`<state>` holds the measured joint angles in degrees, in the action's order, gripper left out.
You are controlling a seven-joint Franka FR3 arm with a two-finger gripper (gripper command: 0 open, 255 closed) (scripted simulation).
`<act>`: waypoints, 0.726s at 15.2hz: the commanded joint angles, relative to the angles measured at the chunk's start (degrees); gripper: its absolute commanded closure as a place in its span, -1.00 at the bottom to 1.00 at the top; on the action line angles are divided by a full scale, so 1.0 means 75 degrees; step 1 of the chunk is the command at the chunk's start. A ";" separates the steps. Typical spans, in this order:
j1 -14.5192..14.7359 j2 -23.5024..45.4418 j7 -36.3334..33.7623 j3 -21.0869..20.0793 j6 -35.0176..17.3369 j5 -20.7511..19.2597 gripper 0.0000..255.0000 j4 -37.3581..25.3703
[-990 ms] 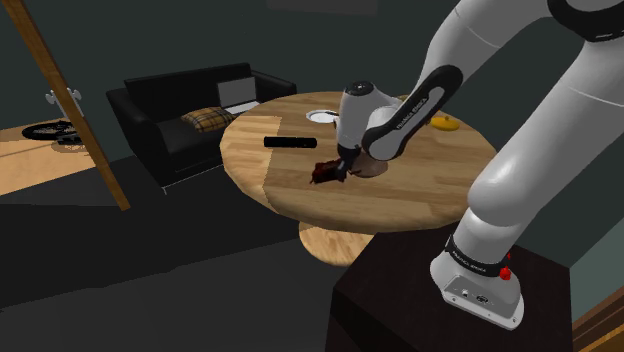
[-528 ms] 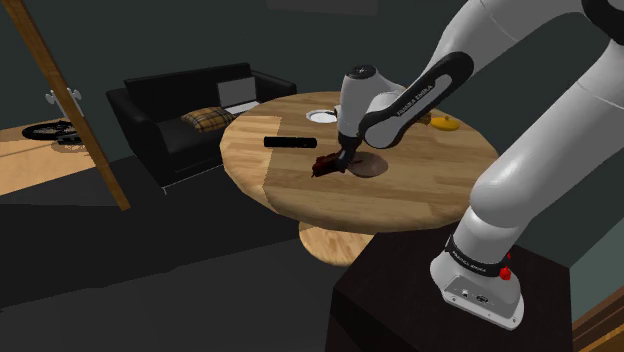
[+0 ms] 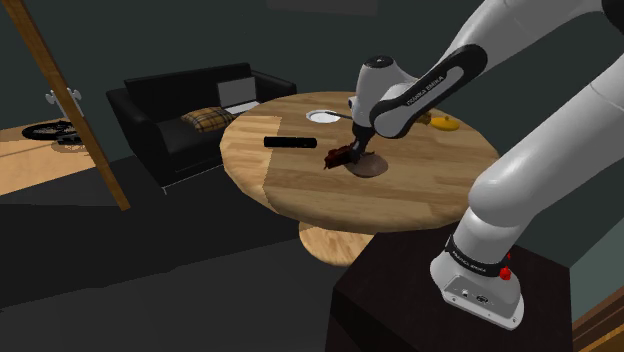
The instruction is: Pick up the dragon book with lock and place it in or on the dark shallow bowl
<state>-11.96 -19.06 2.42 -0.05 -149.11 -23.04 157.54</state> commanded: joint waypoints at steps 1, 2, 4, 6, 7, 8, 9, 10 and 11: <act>-0.0215 0.0003 0.0437 0.0340 -0.0192 -0.0113 1.00 0.0080; -0.0315 -0.0009 0.0671 0.0516 -0.0256 -0.0148 1.00 0.0105; -0.0504 -0.0002 0.1145 0.0879 -0.0380 -0.0211 1.00 0.0123; -0.0682 0.0045 0.1634 0.1244 -0.0500 -0.0251 1.00 0.0099; -0.0818 0.0115 0.2064 0.1561 -0.0598 -0.0260 1.00 0.0045; -0.0843 0.0223 0.2009 0.1559 -0.0733 -0.0319 1.00 0.0073; -0.0874 0.0333 0.1952 0.1551 -0.0868 -0.0379 1.00 0.0099; -0.0908 0.0446 0.1891 0.1541 -0.1004 -0.0443 1.00 0.0123; -0.0943 0.0562 0.1827 0.1529 -0.1139 -0.0512 1.00 0.0144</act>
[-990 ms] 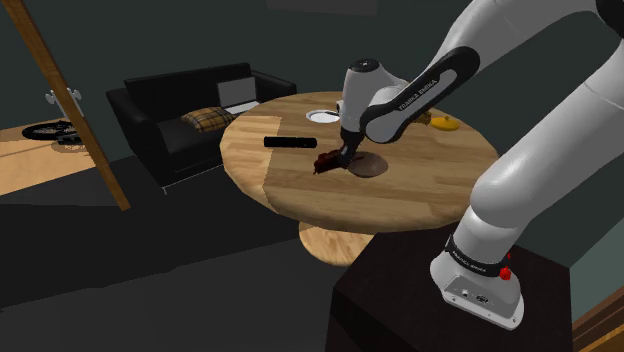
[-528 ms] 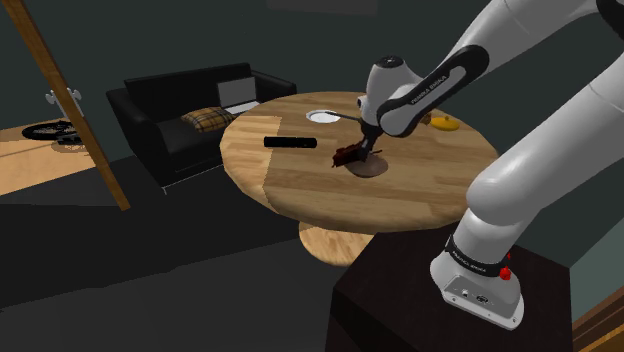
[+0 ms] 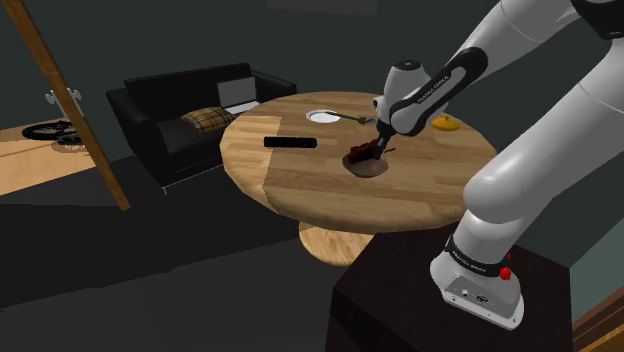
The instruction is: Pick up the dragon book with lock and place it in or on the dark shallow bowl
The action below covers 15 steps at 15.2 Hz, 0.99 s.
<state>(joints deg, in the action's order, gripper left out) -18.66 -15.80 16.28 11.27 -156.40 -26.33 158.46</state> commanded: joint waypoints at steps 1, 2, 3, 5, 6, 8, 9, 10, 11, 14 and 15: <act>-0.0087 0.0246 -0.0091 0.0007 -0.0303 -0.0148 1.00 0.0039; -0.0128 0.0367 -0.0165 -0.0008 -0.0438 -0.0228 1.00 0.0054; -0.0171 0.0490 -0.0246 -0.0025 -0.0573 -0.0316 1.00 0.0067; -0.0265 0.0745 -0.0429 -0.0064 -0.0840 -0.0517 1.00 0.0081; -0.0317 0.0876 -0.0534 -0.0085 -0.0972 -0.0632 1.00 0.0083; -0.0428 0.1144 -0.0775 -0.0130 -0.1231 -0.0903 1.00 0.0075; -0.0496 0.1301 -0.0936 -0.0156 -0.1375 -0.1085 1.00 0.0063; -0.0492 0.1301 -0.0937 -0.0152 -0.1374 -0.1086 1.00 0.0062; -0.0490 0.1301 -0.0937 -0.0150 -0.1374 -0.1087 1.00 0.0062; -0.0489 0.1301 -0.0938 -0.0149 -0.1374 -0.1087 1.00 0.0062; -0.0489 0.1301 -0.0938 -0.0149 -0.1374 -0.1087 1.00 0.0062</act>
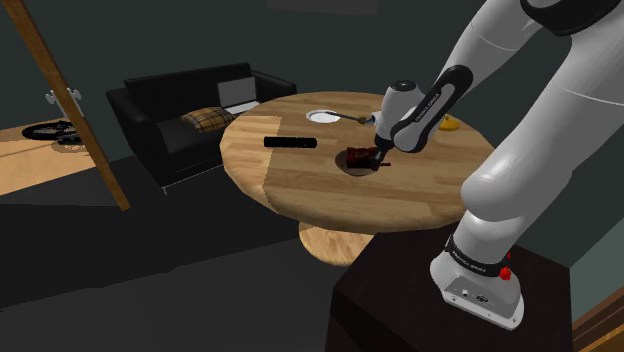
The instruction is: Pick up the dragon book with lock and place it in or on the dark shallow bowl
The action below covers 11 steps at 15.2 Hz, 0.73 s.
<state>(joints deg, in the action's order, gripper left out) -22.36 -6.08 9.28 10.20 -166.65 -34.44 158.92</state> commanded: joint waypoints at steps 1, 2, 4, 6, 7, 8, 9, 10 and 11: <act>0.0005 0.0006 -0.0004 -0.0006 -0.0008 -0.0006 1.00 0.0001; 0.0005 0.0006 -0.0004 -0.0006 -0.0008 -0.0006 1.00 0.0001; 0.0003 0.0006 -0.0005 -0.0006 -0.0010 -0.0009 -1.00 0.0002; 0.0004 0.0006 -0.0003 -0.0005 -0.0009 -0.0007 -1.00 0.0001; 0.0004 0.0006 -0.0003 -0.0005 -0.0009 -0.0007 -1.00 0.0001; 0.0005 0.0006 -0.0004 -0.0006 -0.0008 -0.0006 -1.00 0.0001; 0.0121 -0.0393 0.0248 0.0004 0.0301 0.0307 -1.00 0.0097; 0.0234 -0.0785 0.0450 0.0016 0.0627 0.0561 -1.00 0.0171; 0.0347 -0.1170 0.0608 0.0033 0.0966 0.0766 -1.00 0.0224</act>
